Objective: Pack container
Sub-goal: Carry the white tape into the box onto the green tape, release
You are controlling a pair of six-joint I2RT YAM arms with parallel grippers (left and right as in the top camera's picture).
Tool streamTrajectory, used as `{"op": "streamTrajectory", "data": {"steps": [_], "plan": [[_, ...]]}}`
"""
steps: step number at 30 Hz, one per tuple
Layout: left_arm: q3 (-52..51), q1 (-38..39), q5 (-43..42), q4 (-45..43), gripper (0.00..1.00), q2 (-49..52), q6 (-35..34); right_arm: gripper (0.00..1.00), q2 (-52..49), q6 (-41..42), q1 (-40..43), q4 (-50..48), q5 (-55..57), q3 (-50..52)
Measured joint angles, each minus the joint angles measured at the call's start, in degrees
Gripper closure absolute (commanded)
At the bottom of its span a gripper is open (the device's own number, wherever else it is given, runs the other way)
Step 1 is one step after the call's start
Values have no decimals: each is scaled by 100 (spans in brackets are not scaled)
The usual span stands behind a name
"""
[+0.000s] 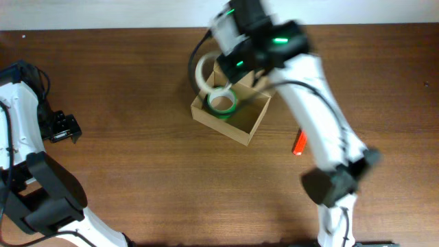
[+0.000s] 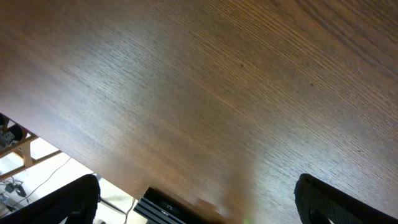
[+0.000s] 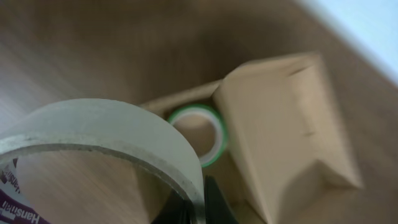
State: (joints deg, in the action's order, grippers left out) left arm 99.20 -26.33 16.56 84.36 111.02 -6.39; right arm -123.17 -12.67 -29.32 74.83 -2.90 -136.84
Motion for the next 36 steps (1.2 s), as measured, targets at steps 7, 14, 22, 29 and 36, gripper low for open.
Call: {"op": "streamTrajectory", "data": {"steps": [7, 14, 22, 29, 36], "plan": [[0, 0, -2, 0, 0, 0, 0, 96, -940, -304, -39, 101, 164, 50], [0, 0, 0, 0, 0, 0, 0, 96, -1019, -273, 109, -2, 186, 50], [0, 0, 0, 0, 0, 0, 0, 96, -1215, -225, 258, -101, 186, 203], [0, 0, 0, 0, 0, 0, 0, 96, -1473, -90, 267, -354, 184, 363], [0, 0, 0, 0, 0, 0, 0, 96, -1613, 52, 289, -573, 184, 413]]}}
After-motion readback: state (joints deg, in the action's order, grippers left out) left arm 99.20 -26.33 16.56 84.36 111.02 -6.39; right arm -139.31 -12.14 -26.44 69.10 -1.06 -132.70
